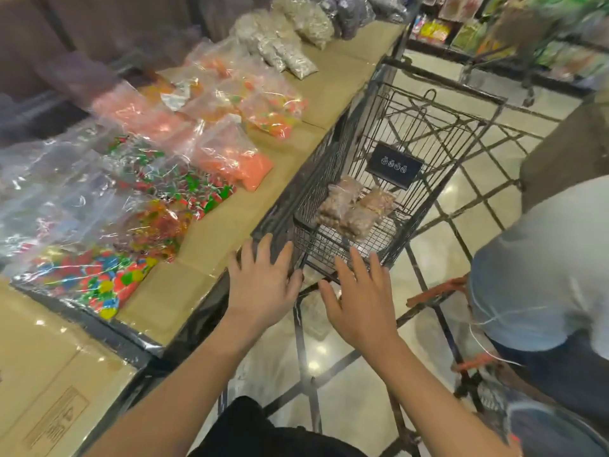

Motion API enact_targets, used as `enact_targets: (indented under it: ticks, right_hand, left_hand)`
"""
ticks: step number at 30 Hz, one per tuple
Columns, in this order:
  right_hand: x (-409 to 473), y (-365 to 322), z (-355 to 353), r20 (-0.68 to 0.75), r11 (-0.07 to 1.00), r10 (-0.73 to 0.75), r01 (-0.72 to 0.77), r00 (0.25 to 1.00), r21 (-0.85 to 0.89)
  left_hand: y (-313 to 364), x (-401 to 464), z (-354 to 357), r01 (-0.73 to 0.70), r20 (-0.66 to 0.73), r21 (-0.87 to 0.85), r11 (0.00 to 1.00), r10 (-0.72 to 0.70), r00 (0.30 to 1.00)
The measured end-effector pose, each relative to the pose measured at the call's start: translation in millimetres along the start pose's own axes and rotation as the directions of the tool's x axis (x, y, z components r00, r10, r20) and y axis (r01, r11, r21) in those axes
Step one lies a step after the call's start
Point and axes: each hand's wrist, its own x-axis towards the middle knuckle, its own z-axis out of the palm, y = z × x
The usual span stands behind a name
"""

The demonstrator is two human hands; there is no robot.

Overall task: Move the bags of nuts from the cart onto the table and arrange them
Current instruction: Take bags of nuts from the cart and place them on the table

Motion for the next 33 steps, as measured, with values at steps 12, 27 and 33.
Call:
enact_targets:
  ticks: [12, 27, 33]
  right_hand:
    - [145, 57, 6, 0.049, 0.966, 0.258, -0.259, 0.965, 0.007]
    - [324, 135, 83, 0.166, 0.900, 0.408, -0.426, 0.898, 0.092]
    - [390, 203, 137, 0.381, 0.834, 0.449, -0.532, 0.808, 0.145]
  left_hand:
    - [30, 200, 42, -0.239, 0.097, -0.037, 0.970, 0.241, 0.966]
    - [64, 405, 131, -0.326, 0.351, -0.029, 0.945, 0.315, 0.882]
    - [94, 474, 181, -0.221, 0.466, -0.048, 0.974, 0.218, 0.858]
